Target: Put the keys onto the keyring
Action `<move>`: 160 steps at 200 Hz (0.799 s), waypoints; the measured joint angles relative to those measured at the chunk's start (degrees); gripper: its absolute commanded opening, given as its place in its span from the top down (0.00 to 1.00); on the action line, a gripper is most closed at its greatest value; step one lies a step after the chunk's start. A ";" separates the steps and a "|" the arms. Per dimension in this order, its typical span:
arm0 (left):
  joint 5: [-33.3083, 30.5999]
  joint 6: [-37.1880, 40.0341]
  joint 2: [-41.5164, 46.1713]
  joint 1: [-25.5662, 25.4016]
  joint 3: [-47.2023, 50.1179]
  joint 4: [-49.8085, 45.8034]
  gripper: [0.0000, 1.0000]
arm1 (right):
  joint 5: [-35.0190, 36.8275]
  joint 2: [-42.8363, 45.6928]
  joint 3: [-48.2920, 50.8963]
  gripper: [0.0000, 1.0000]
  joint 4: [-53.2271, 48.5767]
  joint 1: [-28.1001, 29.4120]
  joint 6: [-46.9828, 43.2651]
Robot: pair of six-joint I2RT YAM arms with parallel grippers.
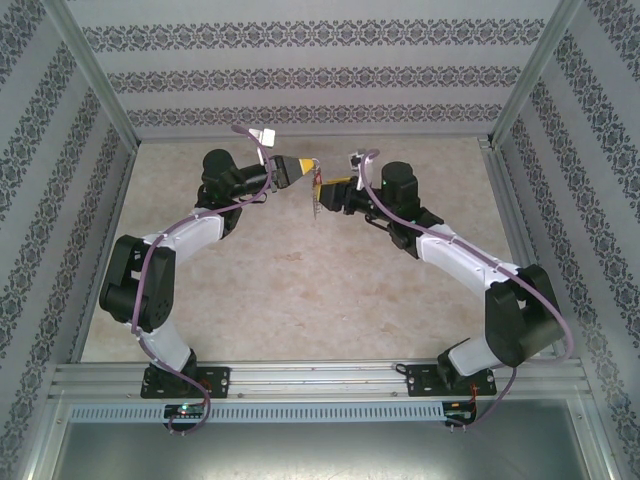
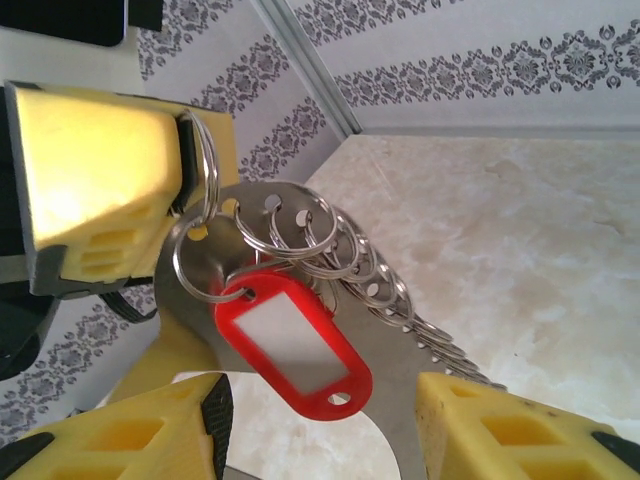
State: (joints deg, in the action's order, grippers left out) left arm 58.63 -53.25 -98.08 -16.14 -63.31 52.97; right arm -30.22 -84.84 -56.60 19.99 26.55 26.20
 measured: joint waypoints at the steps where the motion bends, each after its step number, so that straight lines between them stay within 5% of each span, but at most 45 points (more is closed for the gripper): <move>1: -0.02 0.00 0.00 0.00 0.00 0.00 1.00 | 0.15 0.00 0.00 0.48 -0.11 0.04 -0.09; 68: -0.24 0.00 0.42 0.00 0.00 0.00 1.00 | 5.90 0.00 -0.02 0.44 -2.69 4.15 -4.63; 160: -0.42 0.00 1.07 0.00 0.04 0.00 1.00 | 25.40 0.83 -1.42 0.45 -3.98 11.80 -15.43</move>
State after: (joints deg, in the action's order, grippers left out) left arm 58.22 -53.25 -97.01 -16.14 -63.26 52.97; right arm -4.82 -84.01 -58.02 16.01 38.35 10.76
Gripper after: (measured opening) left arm 0.066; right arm 0.550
